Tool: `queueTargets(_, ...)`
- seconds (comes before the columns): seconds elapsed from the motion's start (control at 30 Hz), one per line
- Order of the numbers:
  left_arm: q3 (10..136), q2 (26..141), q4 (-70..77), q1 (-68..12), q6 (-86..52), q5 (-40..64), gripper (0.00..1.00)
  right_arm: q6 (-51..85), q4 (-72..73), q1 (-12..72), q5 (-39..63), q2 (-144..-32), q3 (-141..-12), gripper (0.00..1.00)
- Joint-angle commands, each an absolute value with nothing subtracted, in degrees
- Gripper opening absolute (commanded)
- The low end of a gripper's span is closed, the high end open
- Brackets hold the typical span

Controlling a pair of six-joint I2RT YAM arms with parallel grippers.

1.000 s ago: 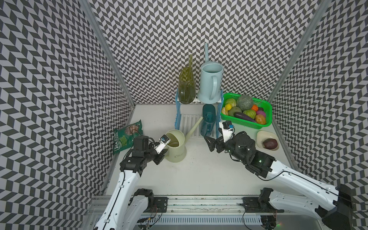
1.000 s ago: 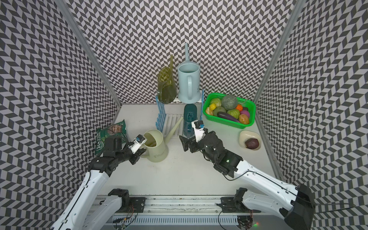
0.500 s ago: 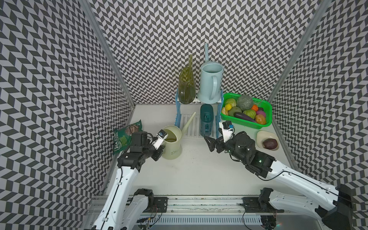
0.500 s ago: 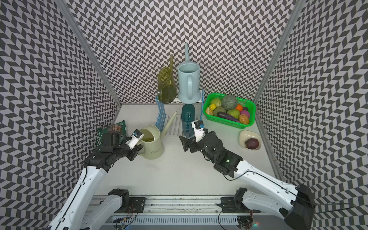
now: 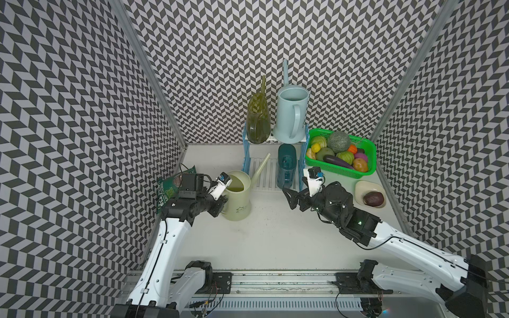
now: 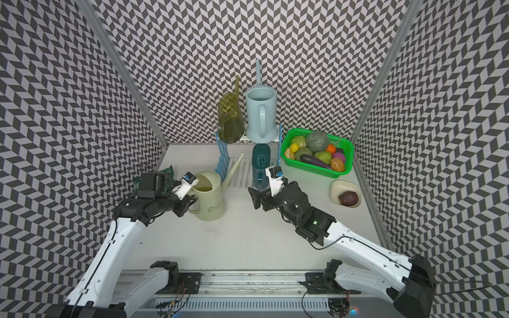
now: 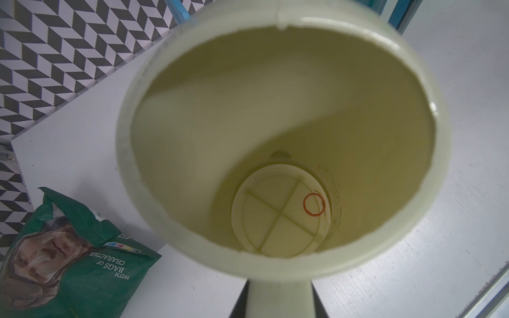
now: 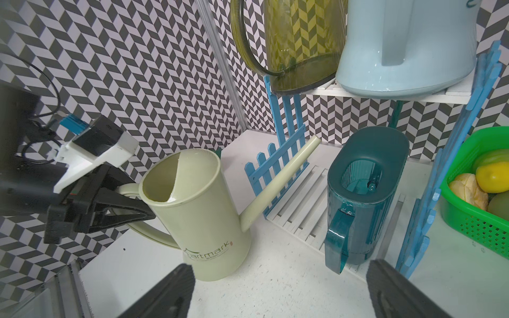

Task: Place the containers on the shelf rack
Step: 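Pick up a container from the center of the board, then place the container on the shelf.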

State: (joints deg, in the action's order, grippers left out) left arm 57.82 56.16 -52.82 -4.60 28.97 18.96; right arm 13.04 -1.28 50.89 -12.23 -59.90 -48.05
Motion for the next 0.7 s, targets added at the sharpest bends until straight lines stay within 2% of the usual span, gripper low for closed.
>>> queueTargets(0.0,61.62,56.98,-52.81,-5.28,26.61,20.66,0.1,13.28,0.47,51.22,-13.57,-58.52,-48.92,1.0)
queueTargets(0.37,63.73,58.75,-52.94,-9.44,20.49,21.81,0.08,13.21,1.35,51.24,-13.36,-58.34,-48.52,1.0)
queueTargets(0.67,61.95,57.37,-46.16,-12.02,9.44,18.64,0.08,13.3,1.22,51.24,-13.45,-58.67,-48.77,1.0)
